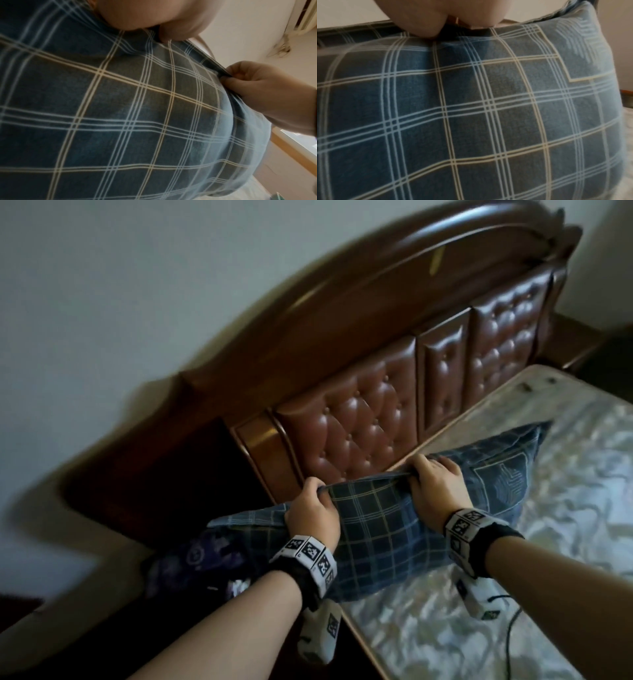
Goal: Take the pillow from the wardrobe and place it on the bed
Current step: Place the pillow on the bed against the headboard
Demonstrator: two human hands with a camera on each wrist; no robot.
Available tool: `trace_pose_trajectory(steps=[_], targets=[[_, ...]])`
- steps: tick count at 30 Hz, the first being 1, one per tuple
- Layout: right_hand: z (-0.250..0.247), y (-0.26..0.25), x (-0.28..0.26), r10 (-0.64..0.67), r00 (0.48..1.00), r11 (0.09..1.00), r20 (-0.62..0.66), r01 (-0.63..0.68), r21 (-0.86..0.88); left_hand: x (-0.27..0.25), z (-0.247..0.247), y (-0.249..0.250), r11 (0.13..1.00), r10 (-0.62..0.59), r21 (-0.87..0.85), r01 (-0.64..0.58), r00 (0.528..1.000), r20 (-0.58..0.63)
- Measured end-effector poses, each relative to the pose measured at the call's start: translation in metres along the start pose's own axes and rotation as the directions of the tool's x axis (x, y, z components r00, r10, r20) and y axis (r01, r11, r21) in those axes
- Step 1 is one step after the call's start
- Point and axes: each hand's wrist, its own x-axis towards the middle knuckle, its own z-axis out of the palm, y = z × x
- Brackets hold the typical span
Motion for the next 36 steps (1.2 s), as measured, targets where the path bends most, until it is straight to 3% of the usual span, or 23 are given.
trace_pose_trajectory(steps=[7,10,14,16,19,22,25,28,31,36], targets=[[0.025,0.096,0.019,0.068,0.995,0.992,0.075,-0.06,-0.107,0.019,0.11,0.001,0.986,-0.08,-0.136,0.099,0.987,0.136],[0.053,0.124,0.041,0.092,0.989,0.989,0.116,-0.077,-0.128,0.037,0.145,-0.011,0.984,-0.081,-0.146,0.102,0.986,0.147],[0.106,0.142,0.084,0.08,0.974,0.991,0.212,-0.054,-0.126,0.074,0.178,-0.036,0.977,-0.176,-0.095,0.193,0.971,0.162],[0.138,0.142,0.106,0.109,0.958,0.99,0.265,-0.082,-0.113,0.093,0.188,-0.053,0.99,-0.138,0.037,0.133,0.978,0.158],[0.176,0.136,0.126,0.187,0.936,0.982,0.298,-0.173,-0.072,0.11,0.197,-0.076,0.957,0.024,0.278,-0.081,0.979,0.203],[0.197,0.136,0.126,0.282,0.907,0.959,0.312,-0.275,-0.068,0.113,0.202,-0.092,0.887,0.095,0.393,-0.24,0.93,0.355],[0.214,0.145,0.114,0.399,0.837,0.916,0.375,-0.38,-0.126,0.111,0.209,-0.105,0.822,-0.019,0.514,-0.245,0.891,0.454],[0.236,0.157,0.107,0.419,0.793,0.907,0.442,-0.383,-0.174,0.11,0.218,-0.118,0.784,-0.187,0.591,-0.189,0.837,0.515],[0.26,0.166,0.108,0.423,0.767,0.906,0.483,-0.373,-0.2,0.107,0.233,-0.13,0.744,-0.206,0.625,-0.237,0.808,0.552],[0.285,0.173,0.106,0.426,0.772,0.904,0.473,-0.377,-0.199,0.108,0.251,-0.146,0.7,-0.173,0.656,-0.283,0.823,0.54]])
